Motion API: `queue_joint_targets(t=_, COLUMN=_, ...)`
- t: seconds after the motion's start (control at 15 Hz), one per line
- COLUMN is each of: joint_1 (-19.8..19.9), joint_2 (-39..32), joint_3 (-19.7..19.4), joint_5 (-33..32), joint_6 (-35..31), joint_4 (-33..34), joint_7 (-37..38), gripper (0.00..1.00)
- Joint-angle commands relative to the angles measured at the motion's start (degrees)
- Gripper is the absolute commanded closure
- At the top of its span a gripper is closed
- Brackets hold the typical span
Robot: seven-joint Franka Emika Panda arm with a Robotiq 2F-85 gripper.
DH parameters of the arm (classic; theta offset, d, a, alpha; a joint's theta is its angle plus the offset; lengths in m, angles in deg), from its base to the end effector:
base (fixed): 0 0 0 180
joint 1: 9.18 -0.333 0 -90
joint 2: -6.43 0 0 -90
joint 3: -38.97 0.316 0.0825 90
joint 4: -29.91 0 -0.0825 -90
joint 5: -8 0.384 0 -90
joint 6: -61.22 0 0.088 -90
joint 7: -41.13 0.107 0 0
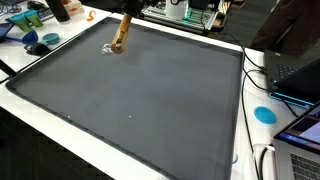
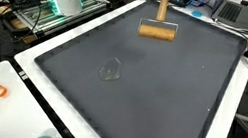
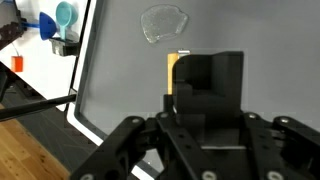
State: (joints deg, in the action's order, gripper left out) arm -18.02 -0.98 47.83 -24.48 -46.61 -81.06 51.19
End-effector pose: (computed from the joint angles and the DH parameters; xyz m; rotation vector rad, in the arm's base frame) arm 0.5578 0.1333 0.4148 2.5695 0.4695 -0.0667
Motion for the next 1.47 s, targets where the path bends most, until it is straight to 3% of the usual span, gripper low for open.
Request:
queue_joint_targets(t=0.0, joint_1=-0.60, joint_2=-0.83, joint_3=-0.72, joint_5=-1.80, joint_6=-0.43, joint_4=1.57, joint_7=-0.43, gripper=0.76)
queue_joint_targets(t=1.4, joint_1=3.56, joint_2=1.76, joint_3=-4.78, joint_5=0.94, joint_6=-2.43, joint_4=1.65, joint_7=-11.43, gripper=0.76)
